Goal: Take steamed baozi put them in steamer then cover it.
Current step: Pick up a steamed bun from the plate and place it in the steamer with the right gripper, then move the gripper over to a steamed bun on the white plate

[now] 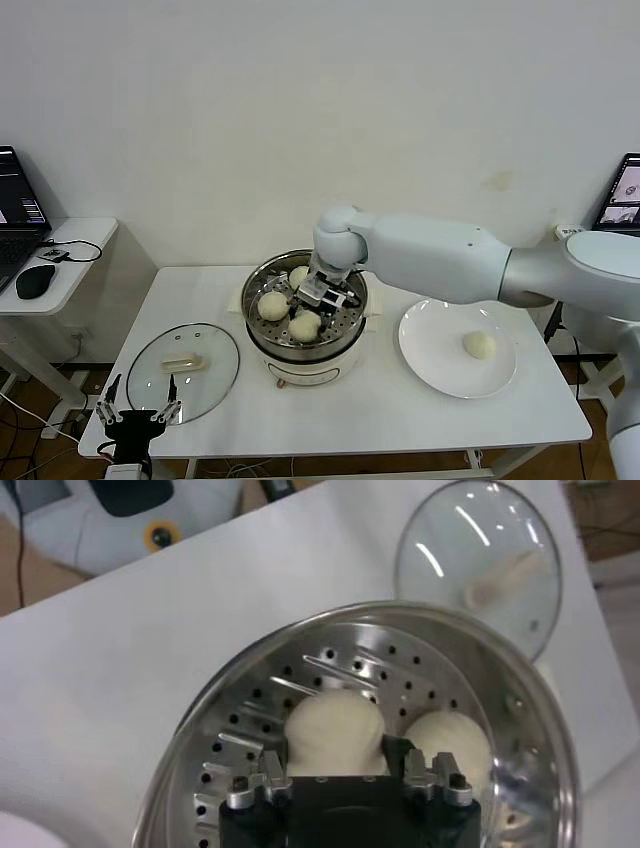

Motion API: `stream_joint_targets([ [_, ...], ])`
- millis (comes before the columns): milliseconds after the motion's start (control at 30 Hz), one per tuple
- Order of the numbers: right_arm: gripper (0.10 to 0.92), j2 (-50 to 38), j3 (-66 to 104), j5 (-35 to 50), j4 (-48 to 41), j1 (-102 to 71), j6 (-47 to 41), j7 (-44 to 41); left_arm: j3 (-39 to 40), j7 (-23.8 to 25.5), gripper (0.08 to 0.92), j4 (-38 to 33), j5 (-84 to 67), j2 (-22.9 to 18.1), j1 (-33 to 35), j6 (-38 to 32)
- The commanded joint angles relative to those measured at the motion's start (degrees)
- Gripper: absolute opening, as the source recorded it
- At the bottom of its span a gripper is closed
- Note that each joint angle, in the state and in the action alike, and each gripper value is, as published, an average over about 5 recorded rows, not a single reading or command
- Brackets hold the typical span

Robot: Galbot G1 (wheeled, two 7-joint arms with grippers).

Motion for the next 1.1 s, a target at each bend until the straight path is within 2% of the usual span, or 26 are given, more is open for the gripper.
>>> stream_joint_targets([
  [33, 0.771, -0.76, 1.54, -0.92, -0.08, 1.24, 0.1, -0.72, 0.12, 0.03, 0.823, 0.02, 0.11, 0.0, -0.18, 0.09],
  [100, 0.807, -2.01, 2.78, -0.18, 0.0, 2.78, -1.15, -1.02, 0.13, 0.07, 0.823, 0.03, 0.13, 0.13, -0.3, 0.13],
  [267, 0.822, -8.21, 7.35, 2.92, 1.46, 6.05, -10.45, -2.08, 0.02, 0.24, 0.823, -0.2, 0.04, 0.75, -0.97, 0.38],
  [400, 0.823, -16.87, 8.89, 7.44, 4.43, 7.48, -20.84, -1.11, 0.17, 0.42, 0.823, -0.42, -0.1, 1.29, -1.42, 0.56],
  [533, 0.823, -26.39, 9.48, 7.62, 7.94, 5.71, -26.52, 0.23, 0.71, 0.54, 0.823, -0.21, -0.2, 1.86, -1.86, 0.64],
  [700, 0.823, -41.51, 17.78, 4.47, 13.1, -5.88, -27.27, -0.03, 1.77, 0.57, 0.823, 0.39, -0.05, 2.66, -2.35, 0.67],
  [800, 0.823, -47.22, 25.38, 0.53, 14.88, -15.28, -25.56, -0.74, 2.28, 0.6, 0.823, 0.73, 0.1, 3.02, -2.61, 0.72],
  [933, 0.823, -51.38, 31.59, -4.83, 14.0, -25.89, -23.3, -1.4, 2.77, 0.6, 0.823, 1.19, 0.38, 3.39, -2.65, 0.72],
  [1100, 0.823, -51.42, 37.91, -9.5, 10.09, -34.15, -21.23, -1.06, 3.18, 0.55, 0.823, 1.24, 0.77, 3.31, -2.18, 0.67],
])
